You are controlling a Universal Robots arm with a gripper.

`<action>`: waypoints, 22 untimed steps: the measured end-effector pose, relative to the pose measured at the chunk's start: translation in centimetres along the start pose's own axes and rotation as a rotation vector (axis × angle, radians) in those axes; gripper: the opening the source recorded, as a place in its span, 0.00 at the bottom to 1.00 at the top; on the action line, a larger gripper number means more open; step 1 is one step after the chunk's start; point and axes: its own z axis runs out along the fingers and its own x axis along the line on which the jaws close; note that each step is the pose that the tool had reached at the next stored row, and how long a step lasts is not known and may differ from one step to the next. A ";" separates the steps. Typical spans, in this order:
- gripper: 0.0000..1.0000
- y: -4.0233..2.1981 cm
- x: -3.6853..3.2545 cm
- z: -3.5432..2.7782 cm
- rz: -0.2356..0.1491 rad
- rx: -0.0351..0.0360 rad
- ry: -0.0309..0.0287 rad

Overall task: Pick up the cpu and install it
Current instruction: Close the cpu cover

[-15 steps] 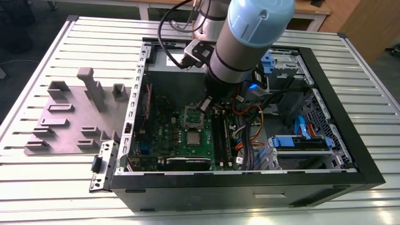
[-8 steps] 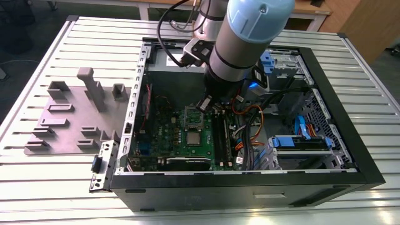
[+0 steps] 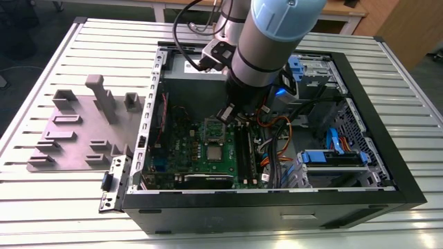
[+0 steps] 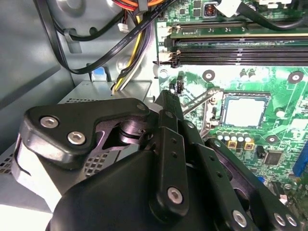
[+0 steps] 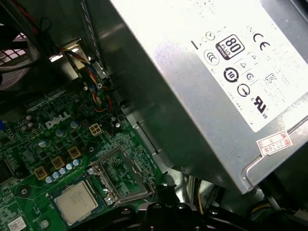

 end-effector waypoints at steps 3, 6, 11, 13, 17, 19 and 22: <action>0.11 0.09 0.02 -0.19 0.001 0.0043 0.0063; 0.11 0.16 0.02 -0.36 0.001 0.0085 0.0122; 0.11 0.30 0.03 -0.69 0.002 0.0122 0.0175; 0.11 0.36 0.03 -0.80 0.002 0.0126 0.0180; 0.11 0.44 0.05 -0.92 0.002 0.0127 0.0183; 0.11 0.47 0.07 -0.96 0.001 0.0127 0.0183; 0.11 0.52 0.08 -1.01 0.000 0.0126 0.0186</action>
